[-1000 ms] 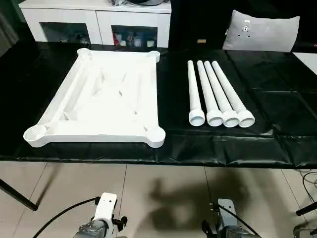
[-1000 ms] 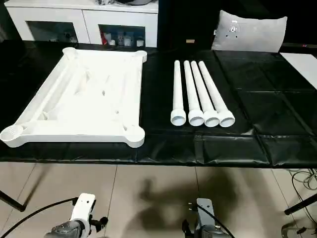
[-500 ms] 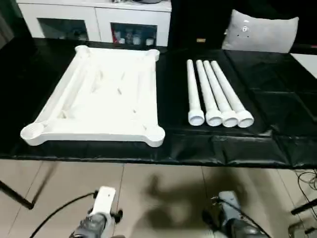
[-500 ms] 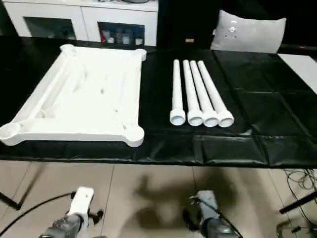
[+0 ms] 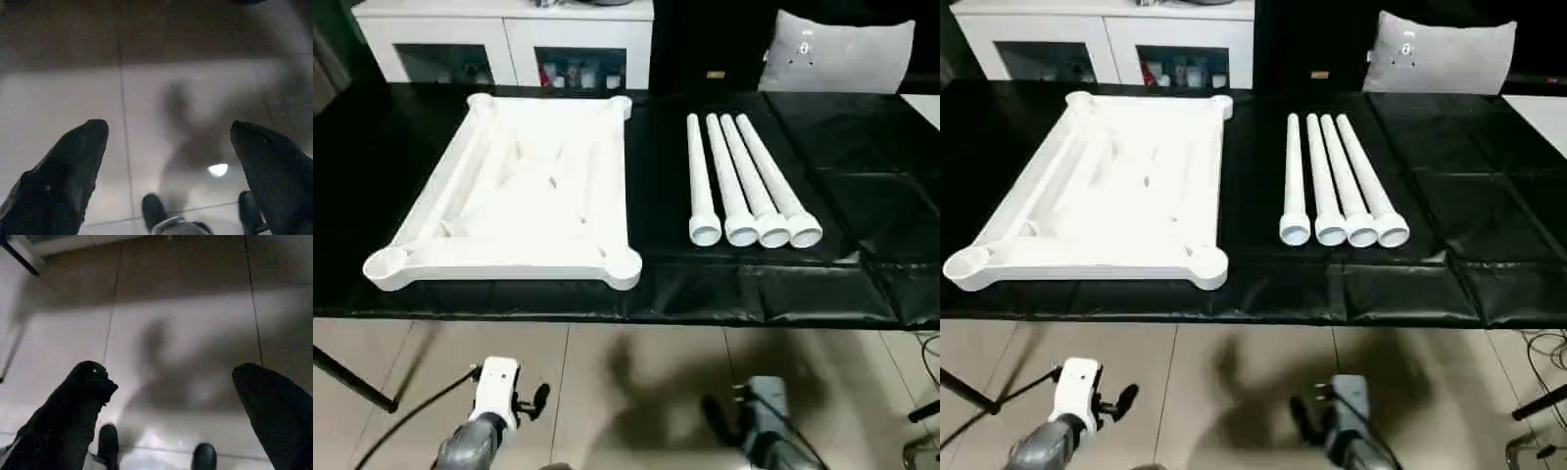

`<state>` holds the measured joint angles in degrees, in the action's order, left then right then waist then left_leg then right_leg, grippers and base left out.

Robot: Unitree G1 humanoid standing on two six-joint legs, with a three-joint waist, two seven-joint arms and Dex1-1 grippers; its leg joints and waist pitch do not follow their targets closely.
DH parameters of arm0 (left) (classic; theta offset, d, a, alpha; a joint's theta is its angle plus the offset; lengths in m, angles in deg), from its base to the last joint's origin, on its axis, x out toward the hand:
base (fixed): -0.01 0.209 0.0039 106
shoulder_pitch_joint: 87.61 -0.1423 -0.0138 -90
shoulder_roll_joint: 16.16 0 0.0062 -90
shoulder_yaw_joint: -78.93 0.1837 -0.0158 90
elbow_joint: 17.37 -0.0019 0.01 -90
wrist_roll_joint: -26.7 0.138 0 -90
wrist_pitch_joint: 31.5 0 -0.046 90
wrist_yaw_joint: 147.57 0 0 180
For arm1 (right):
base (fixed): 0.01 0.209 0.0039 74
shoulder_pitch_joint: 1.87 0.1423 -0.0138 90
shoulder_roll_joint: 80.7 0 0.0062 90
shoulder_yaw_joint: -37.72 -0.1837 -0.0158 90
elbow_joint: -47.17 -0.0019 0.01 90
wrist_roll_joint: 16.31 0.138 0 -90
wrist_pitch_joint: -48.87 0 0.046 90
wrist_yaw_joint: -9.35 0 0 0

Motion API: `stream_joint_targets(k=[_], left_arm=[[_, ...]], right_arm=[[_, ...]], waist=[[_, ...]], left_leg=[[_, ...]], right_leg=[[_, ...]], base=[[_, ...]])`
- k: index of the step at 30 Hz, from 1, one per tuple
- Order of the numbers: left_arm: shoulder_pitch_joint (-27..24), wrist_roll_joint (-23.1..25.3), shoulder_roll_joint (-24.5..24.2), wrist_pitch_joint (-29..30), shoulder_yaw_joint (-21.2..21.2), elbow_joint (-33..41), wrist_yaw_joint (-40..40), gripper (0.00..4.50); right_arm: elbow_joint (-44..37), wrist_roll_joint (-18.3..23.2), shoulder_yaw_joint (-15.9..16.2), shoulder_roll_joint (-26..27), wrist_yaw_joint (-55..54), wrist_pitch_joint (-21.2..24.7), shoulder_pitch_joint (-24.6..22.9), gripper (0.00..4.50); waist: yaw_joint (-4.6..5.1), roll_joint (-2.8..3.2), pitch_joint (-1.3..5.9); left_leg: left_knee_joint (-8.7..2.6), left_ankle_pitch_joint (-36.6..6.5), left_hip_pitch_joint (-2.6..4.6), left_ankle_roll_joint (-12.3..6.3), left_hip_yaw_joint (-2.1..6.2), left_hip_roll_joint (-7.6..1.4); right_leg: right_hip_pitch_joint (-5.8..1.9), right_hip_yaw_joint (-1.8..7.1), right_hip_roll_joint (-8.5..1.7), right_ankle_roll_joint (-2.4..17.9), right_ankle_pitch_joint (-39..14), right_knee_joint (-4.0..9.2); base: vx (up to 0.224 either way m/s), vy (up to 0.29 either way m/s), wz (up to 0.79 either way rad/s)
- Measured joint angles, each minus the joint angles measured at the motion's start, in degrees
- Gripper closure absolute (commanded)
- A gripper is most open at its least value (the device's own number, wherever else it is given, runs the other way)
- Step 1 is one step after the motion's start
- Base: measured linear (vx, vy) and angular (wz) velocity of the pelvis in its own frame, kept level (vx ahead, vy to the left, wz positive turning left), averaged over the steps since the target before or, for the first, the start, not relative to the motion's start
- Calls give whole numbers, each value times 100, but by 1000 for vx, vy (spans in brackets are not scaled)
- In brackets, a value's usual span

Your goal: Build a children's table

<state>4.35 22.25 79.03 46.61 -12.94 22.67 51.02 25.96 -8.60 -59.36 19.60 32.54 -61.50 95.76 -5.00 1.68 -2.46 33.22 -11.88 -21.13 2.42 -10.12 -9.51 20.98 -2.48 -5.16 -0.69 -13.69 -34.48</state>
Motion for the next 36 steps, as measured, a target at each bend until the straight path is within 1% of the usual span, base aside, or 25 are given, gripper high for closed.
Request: stream_joint_targets(k=[1, 3, 4, 6, 7, 9, 10, 12, 15, 16, 19, 20, 24, 25, 26, 28, 31, 33, 36], left_arm=[[-232, -7, -7, 49, 83, 430, 71, 6], [-479, -9, -14, 121, 189, 865, 134, 6], [-651, -5, -19, 204, 237, 1194, 134, 6], [-805, 11, -42, 298, 281, 1517, 134, 6], [-980, 21, -75, 419, 291, 1933, 138, 6], [-1193, 16, -156, 572, 285, 2424, 140, 6], [-1466, -12, -214, 737, 272, 2946, 143, 6], [-1839, -48, -287, 940, 255, 3633, 162, 6], [-2335, -154, -408, 1281, 229, 4587, 189, 6], [-2537, -200, -457, 1415, 214, 4971, 191, 6], [-3093, -258, -576, 1788, 213, 6012, 203, 6], [-3188, -268, -598, 1863, 211, 6195, 202, 6], [-3351, -294, -571, 2145, 160, 6852, 111, 6], [-3393, -357, -479, 2321, 35, 7198, -36, 6], [-3392, -403, -449, 2386, -54, 7429, -106, 6], [-3374, -518, -450, 2644, -222, 8014, -278, 6], [-3329, -687, -457, 3089, -297, 8804, -418, 6], [-3212, -722, -430, 3299, -314, 9017, -515, 6], [-2934, -836, -312, 3665, -412, 9163, -714, 6]], right_arm=[[-146, 42, -3, 1, 209, -105, -117, 0], [-331, 175, -62, 27, 465, -241, -278, 0], [-668, 398, -170, 85, 664, -231, -439, 0], [-1143, 570, -207, 98, 801, -203, -608, 0], [-1773, 613, -159, 98, 802, -147, -854, 0], [-2515, 641, -119, 84, 756, -30, -1153, 0], [-3175, 643, -23, 54, 700, 48, -1469, 0], [-3902, 629, 55, 5, 605, 108, -1828, 0], [-5060, 641, 104, -103, 571, 426, -2414, 0], [-5638, 692, 173, -194, 618, 685, -2704, 0], [-7027, 837, 370, -458, 677, 1391, -3427, 0], [-7272, 870, 389, -511, 680, 1522, -3543, 0], [-8012, 984, 444, -648, 562, 1901, -3747, 0], [-8349, 1097, 419, -651, 414, 2142, -3829, 0], [-8572, 1191, 390, -654, 334, 2257, -3874, 0], [-9078, 1490, 280, -652, 80, 2656, -3827, 0], [-9798, 1696, 241, -679, -190, 3186, -3685, 0], [-10041, 1716, 240, -743, -284, 3374, -3588, 0], [-10202, 1917, 169, -824, -358, 3521, -3456, 0]], waist=[[2, 2, 2], [-1, -9, -1], [-7, -18, -6], [-13, -24, -7], [-19, -32, -4], [-26, -48, 3], [-37, -56, 2], [-48, -65, 5], [-75, -79, 3], [-90, -84, 4], [-145, -102, 6], [-151, -104, 7], [-154, -100, 8], [-155, -100, 8], [-158, -101, 9], [-160, -104, 11], [-153, -108, 21], [-155, -106, 26], [-158, -97, 31]], left_leg=[[-2, -1, 0, 0, -3, 0], [-3, -1, -3, 0, -3, -1], [-4, 0, -5, -1, -3, -3], [-2, 0, -5, -2, -3, -2], [-3, 0, -4, -2, -3, -3], [-6, 0, -2, -1, -3, -4], [-10, -1, -2, 1, -3, -5], [-23, -2, 3, 2, -3, -4], [-31, -3, 1, 4, -3, -2], [-35, -6, 1, 7, -3, -3], [-46, -16, -1, 21, -3, -4], [-52, -15, 1, 21, -3, -4], [-60, -15, 6, 24, -2, -4], [-59, -14, 6, 24, -1, -5], [-61, -14, 6, 24, 0, -4], [-60, -15, 5, 25, 1, -4], [-59, -15, 5, 26, 3, -3], [-57, -15, 7, 26, 5, -3], [-47, -12, 9, 30, 11, -3]], right_leg=[[0, 1, 0, 0, 0, 3], [3, 1, 1, 0, 0, 4], [4, 1, 2, 0, 0, 4], [4, 2, 2, 0, 0, 4], [1, 2, 3, -1, 0, 6], [1, 1, 5, -2, -1, 8], [1, 3, 6, -8, -4, 13], [-7, 4, 9, -11, -6, 33], [-6, 8, 11, -31, -15, 42], [-6, 9, 13, -40, -19, 44], [-10, 14, 18, -65, -32, 49], [-10, 15, 19, -81, -41, 50], [-11, 20, 23, -110, -58, 48], [-10, 21, 24, -112, -59, 47], [-11, 21, 25, -112, -59, 49], [-12, 21, 27, -114, -59, 47], [-14, 23, 29, -118, -50, 46], [-14, 24, 31, -126, -46, 46], [-12, 24, 32, -122, -26, 44]], base=[[0, 0, 0], [0, 0, 0], [0, 0, 0], [0, 0, 0], [0, 0, 0], [0, 0, 0], [0, 0, 0], [0, 0, 0], [0, 0, 0], [0, 0, 0], [0, 0, 0], [0, 0, 0], [0, 0, 0], [0, 0, 0], [0, 0, 0], [0, 0, 0], [0, 0, 0], [0, 0, 0], [0, 0, 0]])
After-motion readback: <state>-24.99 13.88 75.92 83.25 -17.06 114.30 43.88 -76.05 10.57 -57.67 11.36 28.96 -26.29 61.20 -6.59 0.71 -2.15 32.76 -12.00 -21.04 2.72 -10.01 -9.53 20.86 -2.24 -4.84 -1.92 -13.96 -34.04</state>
